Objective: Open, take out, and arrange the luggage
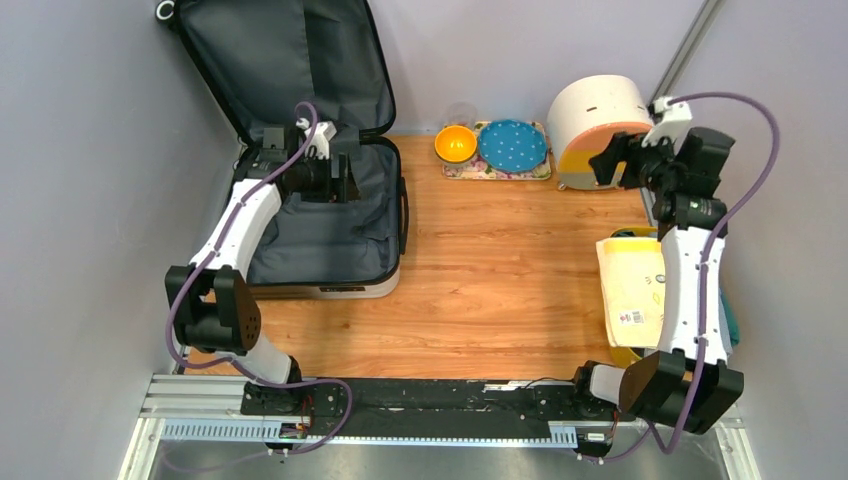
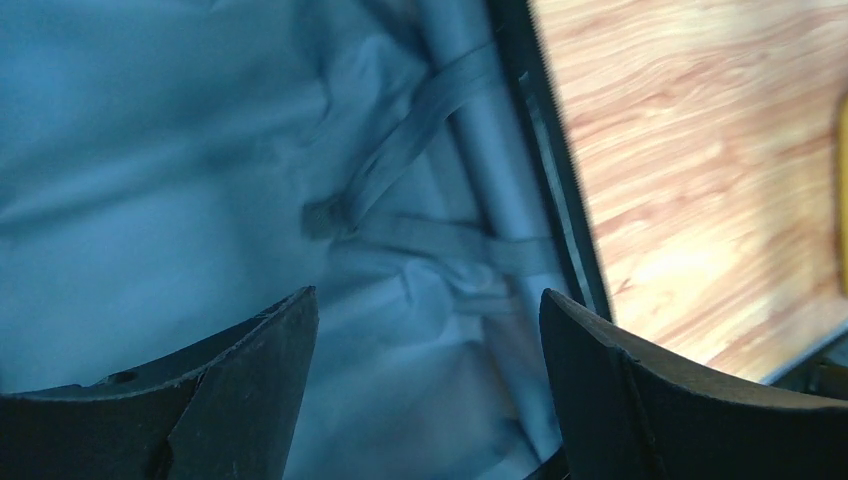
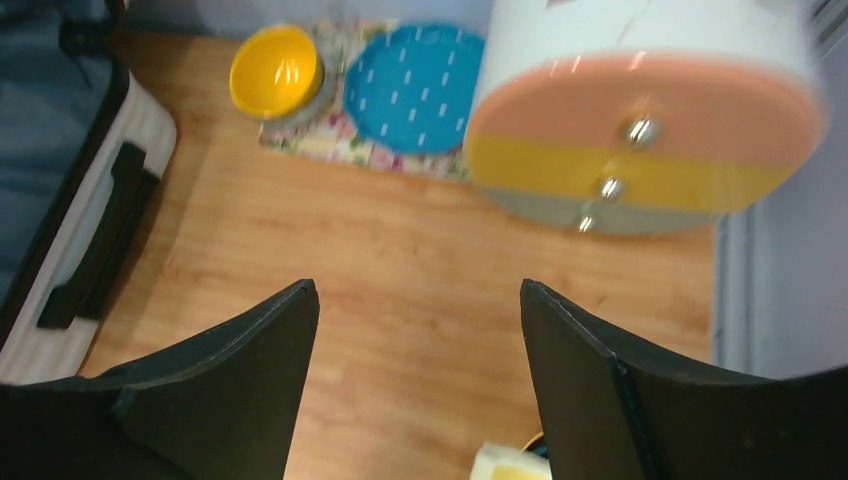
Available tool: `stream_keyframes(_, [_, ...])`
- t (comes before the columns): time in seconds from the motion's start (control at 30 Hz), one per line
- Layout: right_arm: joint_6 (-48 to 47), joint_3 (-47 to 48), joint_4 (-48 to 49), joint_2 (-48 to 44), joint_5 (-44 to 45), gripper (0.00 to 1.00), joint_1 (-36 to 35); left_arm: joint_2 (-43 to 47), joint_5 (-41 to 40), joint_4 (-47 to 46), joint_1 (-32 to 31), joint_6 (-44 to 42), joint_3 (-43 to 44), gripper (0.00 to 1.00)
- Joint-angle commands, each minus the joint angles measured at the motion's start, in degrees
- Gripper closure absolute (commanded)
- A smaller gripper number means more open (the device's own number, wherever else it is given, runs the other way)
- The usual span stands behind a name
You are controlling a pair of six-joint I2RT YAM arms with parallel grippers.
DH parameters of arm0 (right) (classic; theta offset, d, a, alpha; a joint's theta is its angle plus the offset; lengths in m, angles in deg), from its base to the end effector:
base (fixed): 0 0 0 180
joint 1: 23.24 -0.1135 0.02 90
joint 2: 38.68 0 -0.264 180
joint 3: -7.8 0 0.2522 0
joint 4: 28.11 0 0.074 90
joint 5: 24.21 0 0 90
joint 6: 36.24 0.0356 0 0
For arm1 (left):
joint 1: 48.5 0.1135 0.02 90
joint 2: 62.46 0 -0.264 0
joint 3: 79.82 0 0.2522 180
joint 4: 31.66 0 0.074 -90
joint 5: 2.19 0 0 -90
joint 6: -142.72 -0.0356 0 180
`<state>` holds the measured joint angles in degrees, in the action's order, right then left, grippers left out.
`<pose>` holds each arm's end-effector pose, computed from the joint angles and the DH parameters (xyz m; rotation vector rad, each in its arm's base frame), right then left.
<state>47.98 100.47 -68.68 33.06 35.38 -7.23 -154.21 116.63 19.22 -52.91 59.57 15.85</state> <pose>0.2659 -0.0575 0.4191 -0.1869 1.8628 0.2458 0.3491 -0.0441 0.3177 0.1885 2.3602 -0.6935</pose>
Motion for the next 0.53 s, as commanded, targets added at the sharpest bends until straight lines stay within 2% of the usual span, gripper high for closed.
stream_keyframes(0.0, [2.0,-9.0,-7.9,-2.9,2.2,0.22,-3.1,6.7,-11.4,3.9,0.3,-4.1,-5.5,0.11])
stream_keyframes(0.1, [3.3,-17.3,-4.7,-8.4,5.1,0.11,-6.4,9.6,-13.3,4.8,0.3,-5.4,-11.0,0.11])
stream_keyframes(0.17, [4.0,-20.6,-2.2,-11.8,8.5,0.09,-8.8,12.2,-13.8,5.2,0.3,-5.4,-13.9,0.11])
stream_keyframes(0.2, [3.9,-21.0,-1.9,-12.5,10.5,0.08,-11.8,13.4,-14.3,4.7,0.3,-5.6,-17.1,0.11])
stream_keyframes(0.3, [3.5,-20.6,-1.4,-13.5,11.9,0.07,-13.6,16.8,-16.8,4.0,0.3,-6.4,-20.8,0.11])
stream_keyframes(0.5, [5.3,-19.1,0.4,-12.5,12.7,0.07,-14.6,20.4,-16.6,7.1,0.3,-9.9,-21.3,0.1])
